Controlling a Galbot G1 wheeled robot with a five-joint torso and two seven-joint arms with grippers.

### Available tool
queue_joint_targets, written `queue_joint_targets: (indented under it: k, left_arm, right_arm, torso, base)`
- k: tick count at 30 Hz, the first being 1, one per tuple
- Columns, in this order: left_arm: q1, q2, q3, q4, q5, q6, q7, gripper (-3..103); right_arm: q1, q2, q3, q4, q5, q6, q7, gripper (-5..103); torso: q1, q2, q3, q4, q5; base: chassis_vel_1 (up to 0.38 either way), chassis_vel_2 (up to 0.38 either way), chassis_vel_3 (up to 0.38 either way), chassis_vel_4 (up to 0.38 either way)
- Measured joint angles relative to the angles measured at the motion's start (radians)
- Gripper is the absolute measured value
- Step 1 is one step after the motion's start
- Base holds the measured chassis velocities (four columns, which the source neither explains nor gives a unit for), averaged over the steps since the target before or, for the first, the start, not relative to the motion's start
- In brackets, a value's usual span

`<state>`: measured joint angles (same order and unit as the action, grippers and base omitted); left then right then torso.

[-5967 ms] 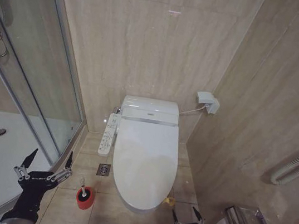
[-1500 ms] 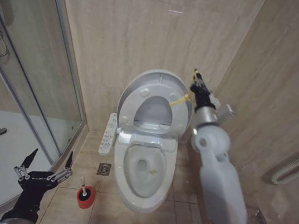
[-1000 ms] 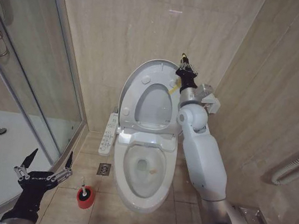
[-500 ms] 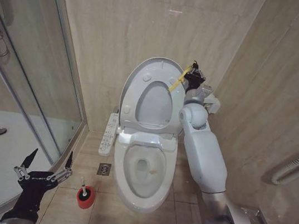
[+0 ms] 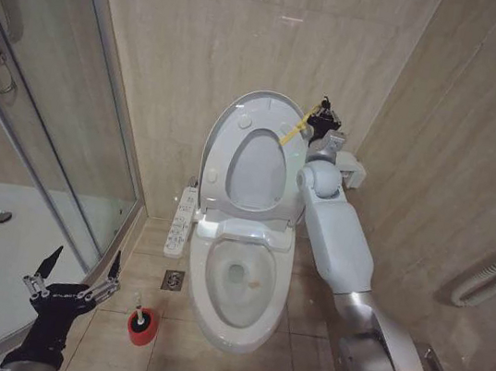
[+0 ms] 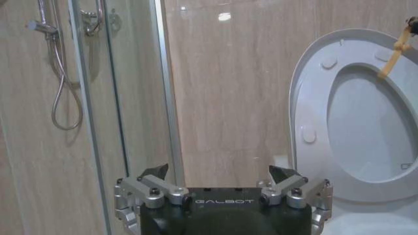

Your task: Open the toilet lid, clean the toilet bowl with a toilet brush, close the toilet lid, and flush.

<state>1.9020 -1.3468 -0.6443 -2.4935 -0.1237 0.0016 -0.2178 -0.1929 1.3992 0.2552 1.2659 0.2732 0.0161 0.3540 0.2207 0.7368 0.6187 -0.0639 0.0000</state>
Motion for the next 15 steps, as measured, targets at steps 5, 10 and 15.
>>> queue_joint_targets:
  k: [5, 10, 15]
  left_arm:
    - [0.000, 0.000, 0.000, 0.000, 0.000, 0.000, 0.000, 100]
    - [0.000, 0.000, 0.000, 0.000, 0.000, 0.000, 0.000, 100]
    - [0.000, 0.000, 0.000, 0.000, 0.000, 0.000, 0.000, 100]
  right_arm:
    - [0.012, -0.004, -0.014, -0.017, 0.006, 0.000, -0.003, 0]
    - [0.012, -0.011, -0.026, -0.007, 0.044, -0.019, -0.003, 0]
    - [-0.009, -0.039, -0.034, 0.063, 0.098, -0.059, -0.001, 0]
  torso:
    - [0.000, 0.000, 0.000, -0.0002, 0.0000]
    - [0.000, 0.000, 0.000, -0.0002, 0.0000]
    - [0.000, 0.000, 0.000, 0.0002, -0.0001]
  base:
    - [0.000, 0.000, 0.000, 0.000]
    - [0.000, 0.000, 0.000, 0.000]
    - [0.000, 0.000, 0.000, 0.000]
